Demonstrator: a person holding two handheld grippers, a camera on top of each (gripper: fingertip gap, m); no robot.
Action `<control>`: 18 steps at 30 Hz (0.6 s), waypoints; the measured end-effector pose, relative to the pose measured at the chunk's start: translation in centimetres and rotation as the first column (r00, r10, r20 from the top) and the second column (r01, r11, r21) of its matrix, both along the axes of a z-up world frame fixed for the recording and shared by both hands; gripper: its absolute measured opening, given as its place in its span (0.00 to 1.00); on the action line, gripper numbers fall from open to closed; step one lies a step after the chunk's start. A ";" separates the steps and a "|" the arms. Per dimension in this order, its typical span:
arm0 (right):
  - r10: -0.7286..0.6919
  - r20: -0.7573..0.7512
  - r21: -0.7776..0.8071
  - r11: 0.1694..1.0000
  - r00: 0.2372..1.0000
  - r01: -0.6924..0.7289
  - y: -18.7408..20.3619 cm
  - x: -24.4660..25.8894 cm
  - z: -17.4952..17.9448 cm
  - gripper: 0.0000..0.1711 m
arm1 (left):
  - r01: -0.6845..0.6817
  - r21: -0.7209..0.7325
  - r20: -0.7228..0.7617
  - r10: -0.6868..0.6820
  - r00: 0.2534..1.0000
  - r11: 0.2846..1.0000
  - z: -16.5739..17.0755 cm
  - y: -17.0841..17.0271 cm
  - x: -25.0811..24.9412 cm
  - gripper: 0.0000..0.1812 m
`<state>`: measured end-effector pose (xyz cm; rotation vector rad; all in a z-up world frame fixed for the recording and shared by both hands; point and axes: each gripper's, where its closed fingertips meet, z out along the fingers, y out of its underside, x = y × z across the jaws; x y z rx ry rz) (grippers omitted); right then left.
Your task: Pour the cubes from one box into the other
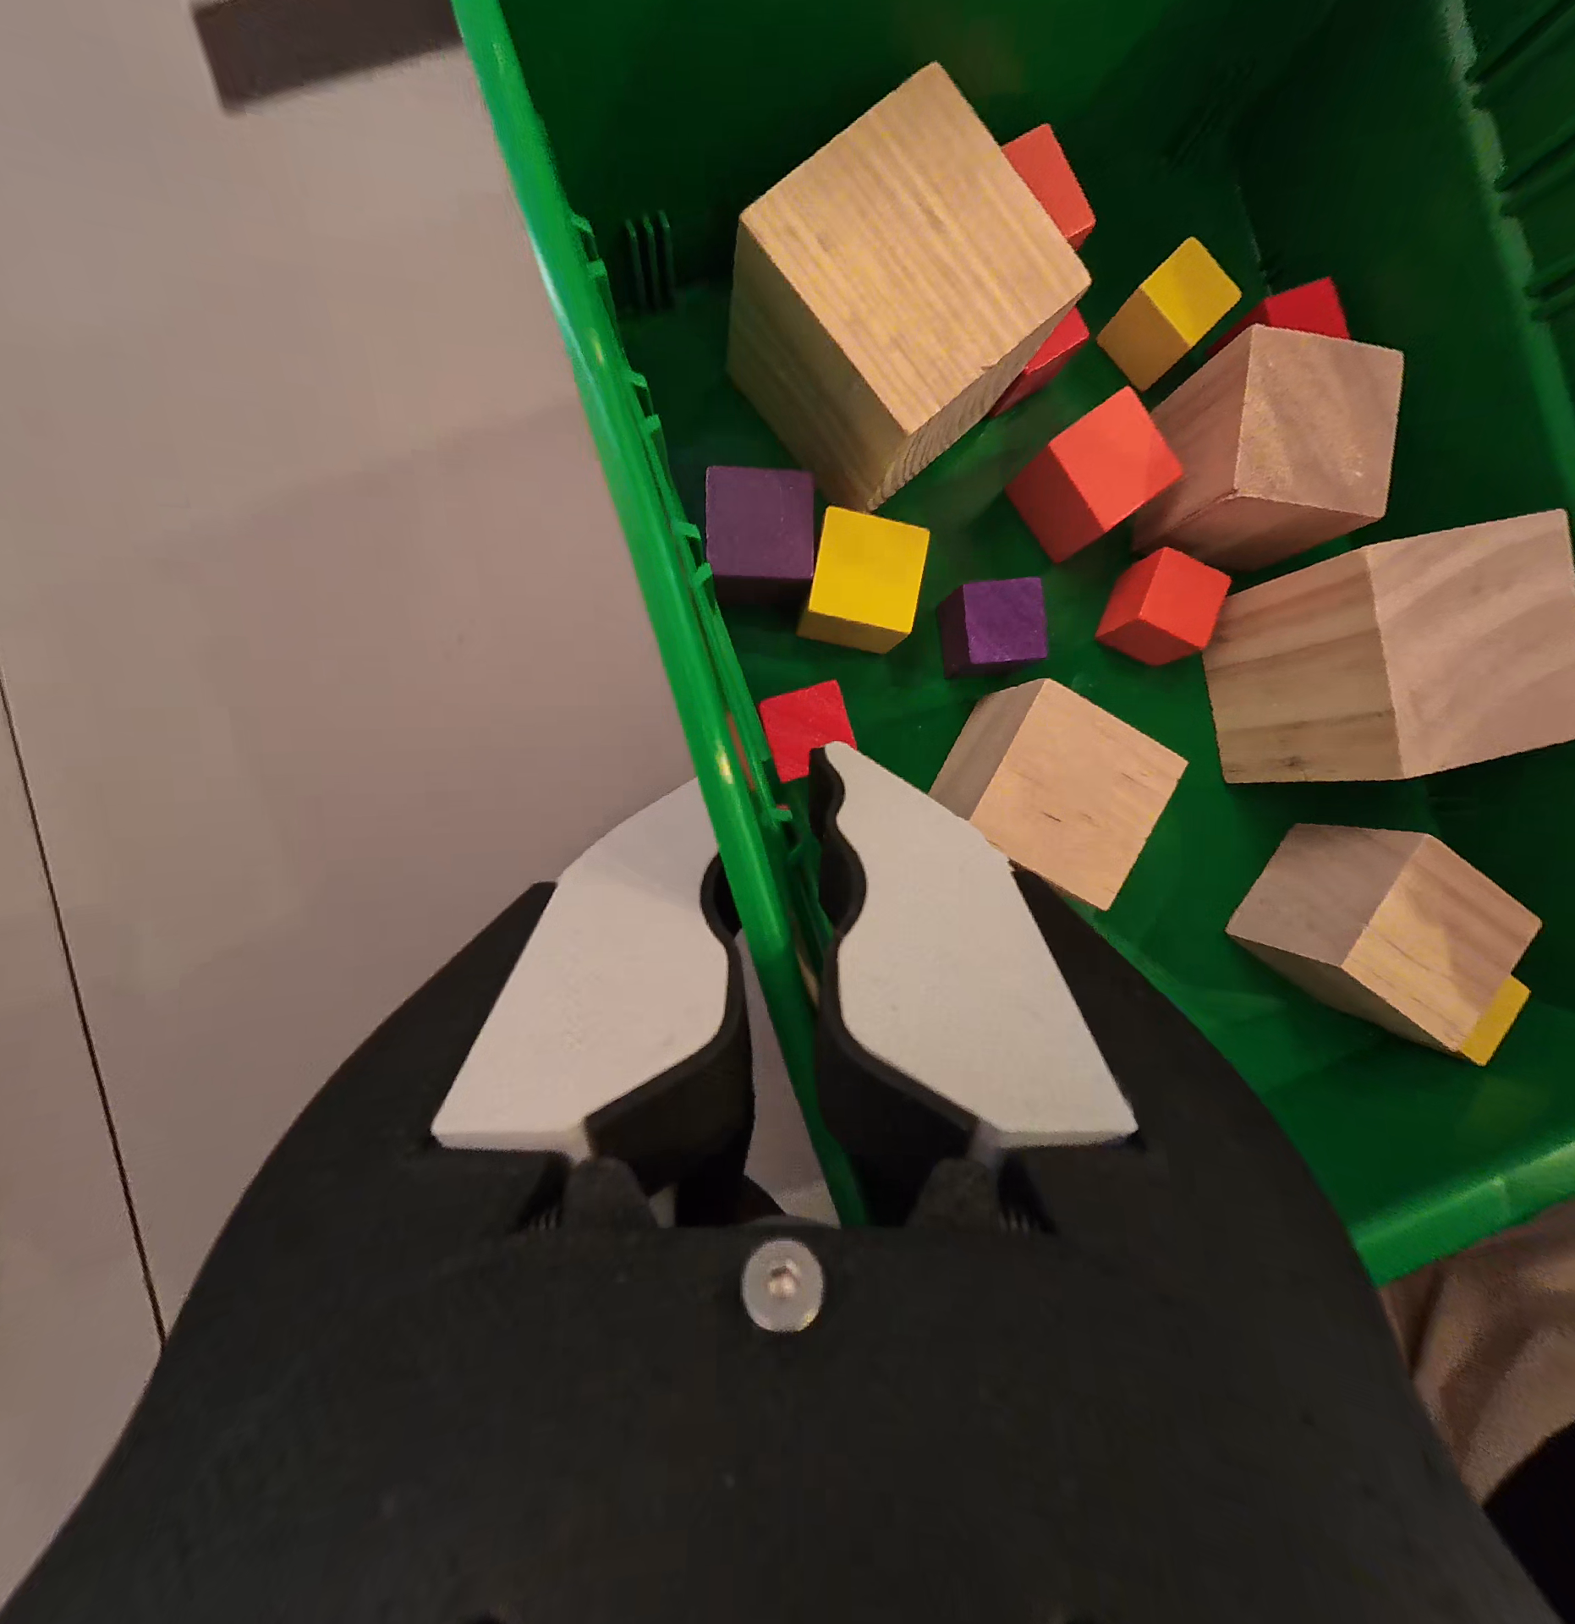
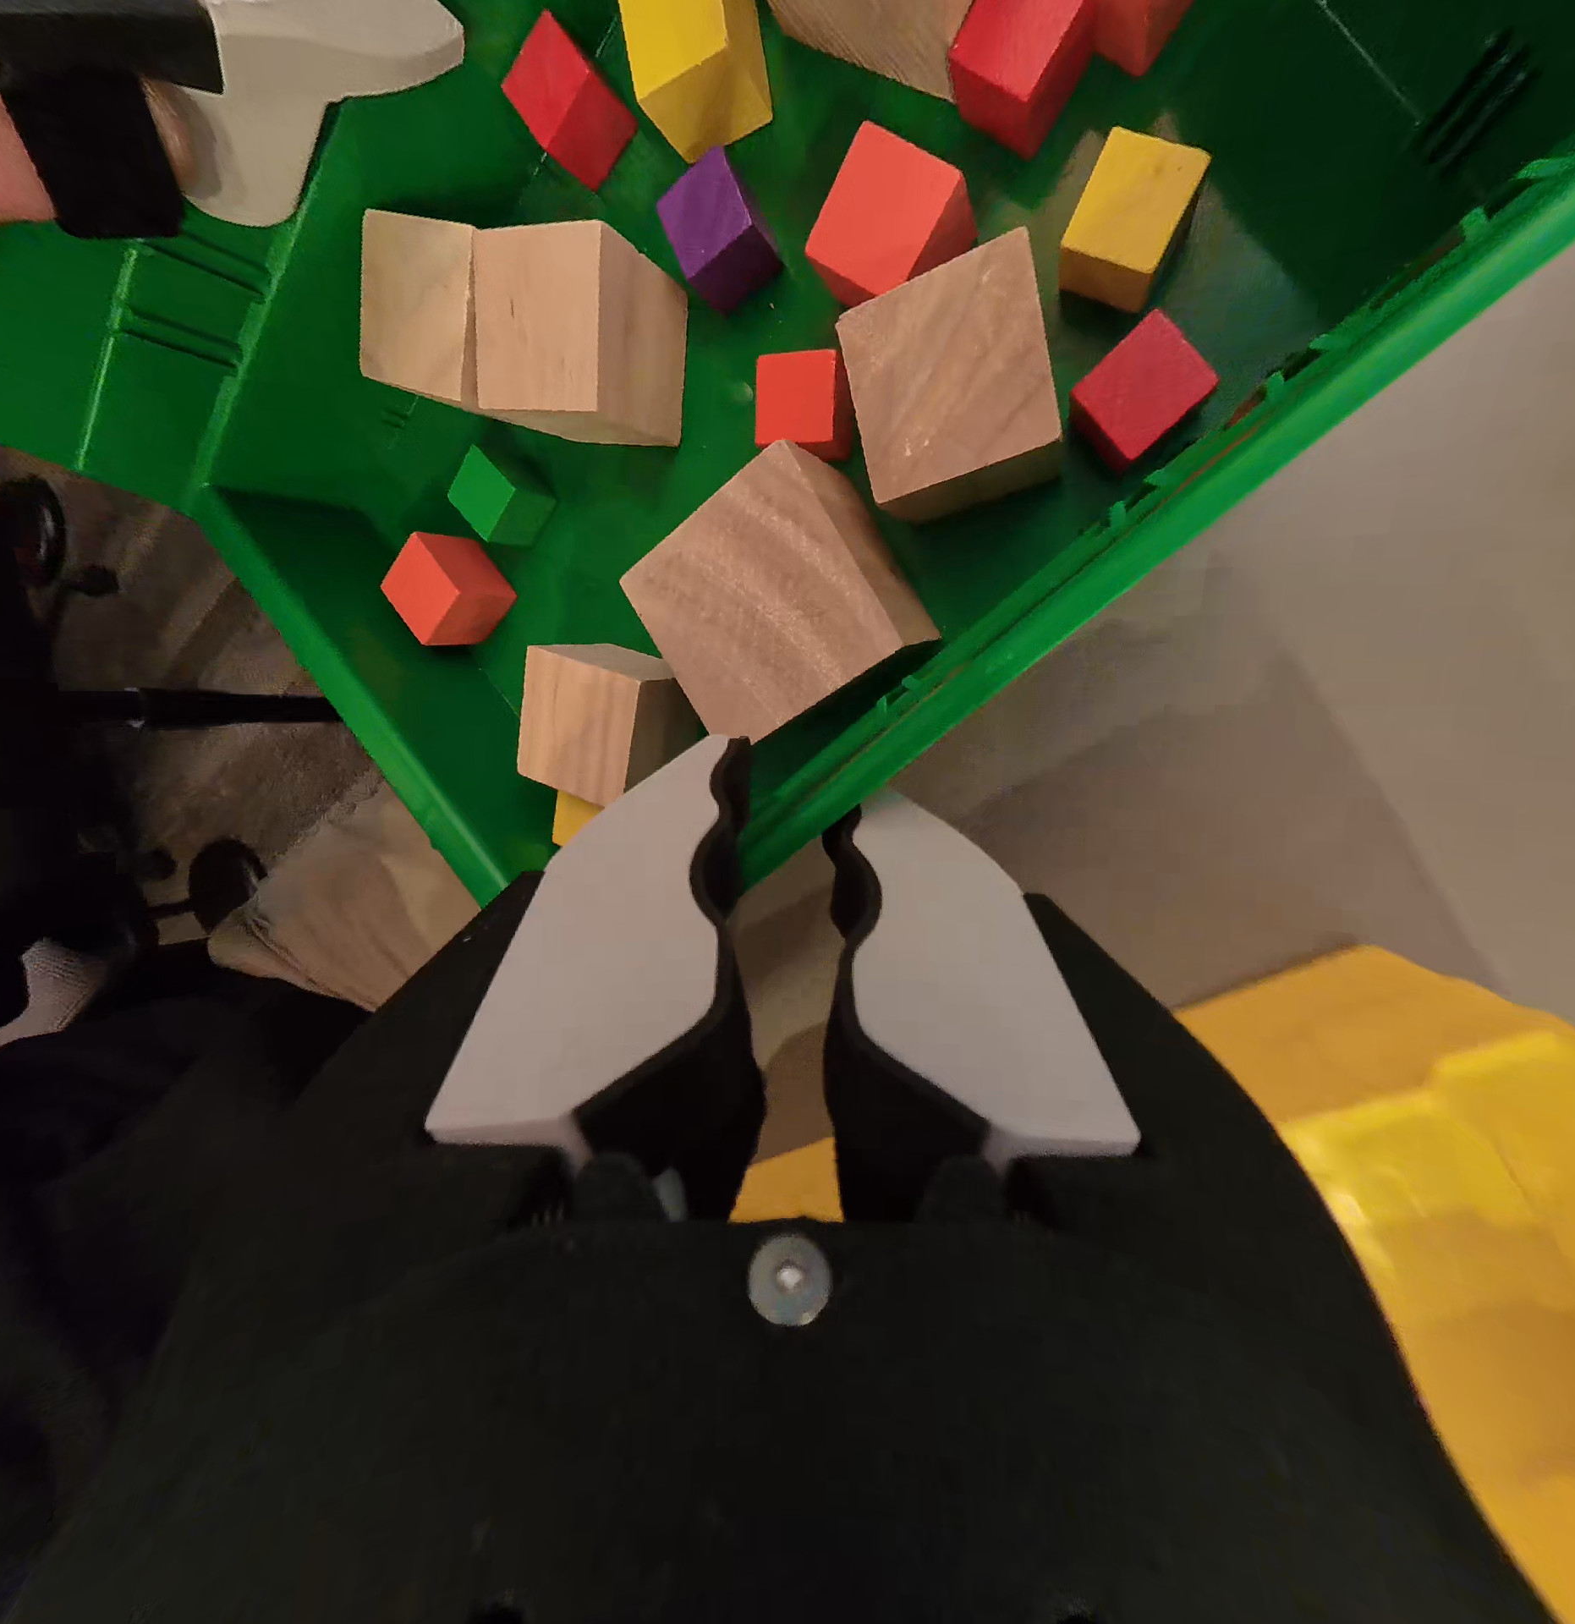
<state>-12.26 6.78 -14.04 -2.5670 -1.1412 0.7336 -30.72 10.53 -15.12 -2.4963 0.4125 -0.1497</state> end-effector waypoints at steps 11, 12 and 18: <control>-0.203 -0.050 0.148 0.967 0.978 0.208 4.5 12.9 8.9 0.06 | 0.163 0.142 0.007 -0.166 0.986 0.976 9.7 7.1 14.0 0.07; -0.223 -0.053 0.161 0.960 0.973 0.229 5.0 14.2 9.5 0.06 | 0.173 0.158 0.001 -0.175 0.985 0.972 10.3 7.7 15.3 0.07; -0.339 -0.081 0.234 0.908 0.937 0.348 7.6 21.3 11.2 0.05 | 0.218 0.249 -0.027 -0.218 0.976 0.944 12.9 11.3 22.8 0.06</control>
